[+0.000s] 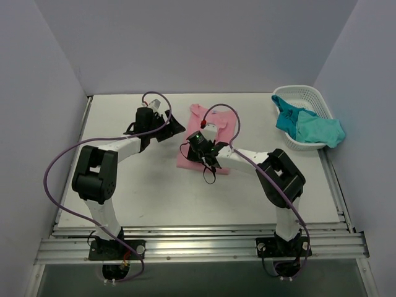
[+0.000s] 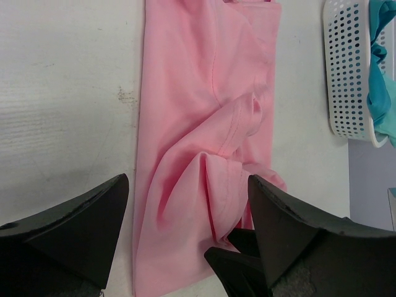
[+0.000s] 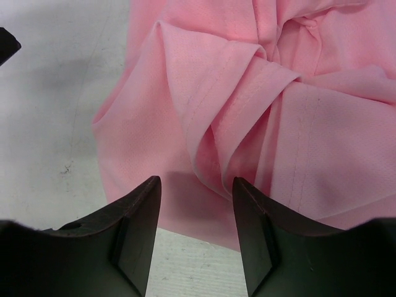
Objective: Fold and stack the t-shirts
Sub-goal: Fold the tshirt
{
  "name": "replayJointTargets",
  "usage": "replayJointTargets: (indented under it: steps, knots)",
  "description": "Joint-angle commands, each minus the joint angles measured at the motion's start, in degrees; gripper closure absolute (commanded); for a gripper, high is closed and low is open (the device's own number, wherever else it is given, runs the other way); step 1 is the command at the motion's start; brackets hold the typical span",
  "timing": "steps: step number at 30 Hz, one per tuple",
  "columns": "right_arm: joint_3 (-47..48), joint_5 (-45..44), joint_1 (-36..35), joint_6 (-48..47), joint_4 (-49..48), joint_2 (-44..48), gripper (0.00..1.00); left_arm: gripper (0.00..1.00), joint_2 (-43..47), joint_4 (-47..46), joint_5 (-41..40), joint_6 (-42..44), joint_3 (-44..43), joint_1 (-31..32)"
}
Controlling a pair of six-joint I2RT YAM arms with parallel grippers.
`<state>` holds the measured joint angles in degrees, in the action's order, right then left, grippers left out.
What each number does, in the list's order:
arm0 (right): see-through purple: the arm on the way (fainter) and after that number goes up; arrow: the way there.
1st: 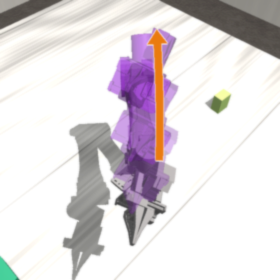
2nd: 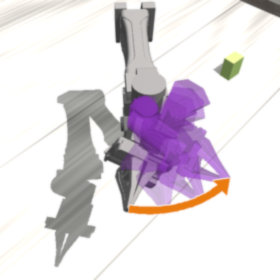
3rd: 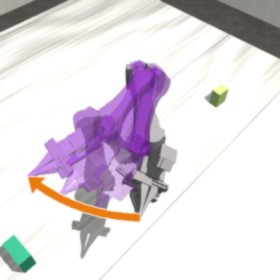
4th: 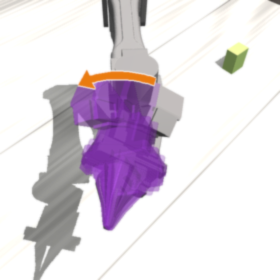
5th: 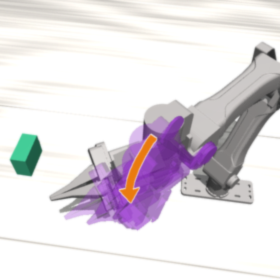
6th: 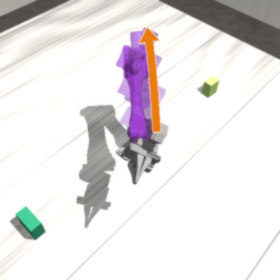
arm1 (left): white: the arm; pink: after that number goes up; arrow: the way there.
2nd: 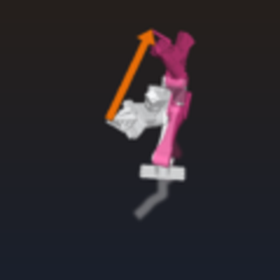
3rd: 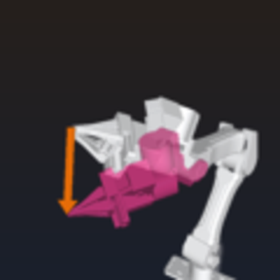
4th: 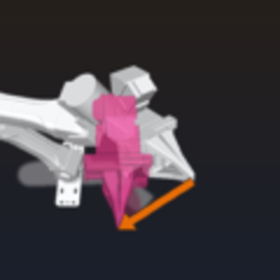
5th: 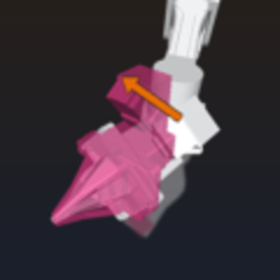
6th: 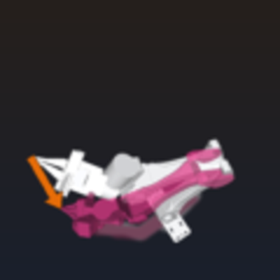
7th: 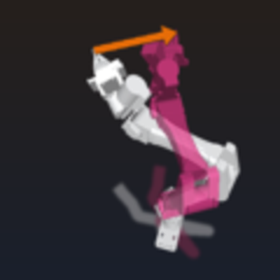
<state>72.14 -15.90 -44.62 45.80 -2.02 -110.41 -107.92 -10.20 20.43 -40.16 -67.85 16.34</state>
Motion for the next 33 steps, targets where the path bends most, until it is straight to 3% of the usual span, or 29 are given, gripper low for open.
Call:
replayJointTargets:
  steps: [1, 5, 13, 17, 22, 28, 33]
  knots:
    - [0.72, -0.01, 0.15, -0.27, -0.44, -0.94, 0.56, 0.14, -0.01, -3.43, 1.11, 0.26, 0.35, -0.34]
    - [0.90, 0.87, 0.41, -0.36, -0.79, -1.74, 0.71, 0.14, -0.10, -3.69, 1.11, 0.26, 0.70, -0.34]
    - [0.72, 2.80, 1.38, -0.27, -1.67, -2.44, 0.90, 0.14, 0.43, -4.13, 1.37, 0.26, 1.41, -0.69]
    - [0.37, 3.16, 1.73, -0.36, -2.11, -2.35, 0.93, 0.14, 1.39, -4.31, 1.37, 0.35, 1.85, -0.78]
    - [0.46, 3.16, 1.99, -0.45, -1.76, -2.09, 0.92, 0.14, 1.75, -4.31, 1.46, 0.35, 2.11, -0.78]
    - [0.90, 0.79, 2.08, -0.97, 0.79, 0.46, 0.75, 0.14, 1.66, -4.83, 1.55, 0.35, 2.46, -0.87]
    - [2.22, -0.80, 2.61, -1.94, 3.69, 1.25, 0.69, 0.14, 1.83, -5.18, 1.72, 0.17, 2.64, -0.78]
